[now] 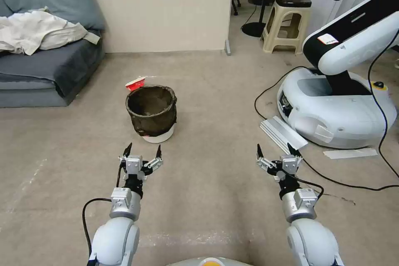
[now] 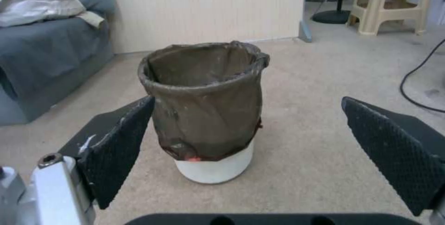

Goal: Pick up the trash can from the floor.

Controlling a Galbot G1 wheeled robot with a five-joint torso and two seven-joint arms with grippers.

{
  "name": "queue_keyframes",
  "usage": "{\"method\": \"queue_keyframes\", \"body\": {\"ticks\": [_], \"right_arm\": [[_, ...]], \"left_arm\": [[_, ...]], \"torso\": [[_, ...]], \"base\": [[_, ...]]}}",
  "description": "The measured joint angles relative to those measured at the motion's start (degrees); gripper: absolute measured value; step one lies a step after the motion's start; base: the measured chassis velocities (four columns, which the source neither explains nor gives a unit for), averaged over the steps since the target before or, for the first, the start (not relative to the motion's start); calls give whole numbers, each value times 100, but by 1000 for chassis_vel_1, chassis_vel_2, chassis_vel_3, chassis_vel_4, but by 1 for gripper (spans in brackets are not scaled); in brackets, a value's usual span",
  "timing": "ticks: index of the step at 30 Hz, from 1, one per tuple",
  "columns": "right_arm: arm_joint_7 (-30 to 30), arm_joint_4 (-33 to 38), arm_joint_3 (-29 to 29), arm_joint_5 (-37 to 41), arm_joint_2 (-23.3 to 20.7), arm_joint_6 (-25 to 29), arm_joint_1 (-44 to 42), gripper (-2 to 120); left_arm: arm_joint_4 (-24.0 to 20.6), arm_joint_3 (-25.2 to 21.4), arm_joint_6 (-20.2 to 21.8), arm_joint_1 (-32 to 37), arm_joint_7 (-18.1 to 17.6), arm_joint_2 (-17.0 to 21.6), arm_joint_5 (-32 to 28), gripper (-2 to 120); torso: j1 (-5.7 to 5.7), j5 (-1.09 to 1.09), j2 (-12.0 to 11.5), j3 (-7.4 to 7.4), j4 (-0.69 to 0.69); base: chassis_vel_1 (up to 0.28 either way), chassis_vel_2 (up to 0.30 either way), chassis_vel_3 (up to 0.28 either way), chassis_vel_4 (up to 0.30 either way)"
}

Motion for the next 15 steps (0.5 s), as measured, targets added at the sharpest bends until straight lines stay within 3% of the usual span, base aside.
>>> {"method": "queue_keyframes", "body": {"ticks": [15], "right_arm": [[0, 0, 0, 0, 0, 0, 0, 100]], "left_arm": [[0, 0, 0, 0, 0, 0, 0, 100]], "torso": [[0, 0, 0, 0, 0]], "base": [[0, 0, 0, 0]]}}
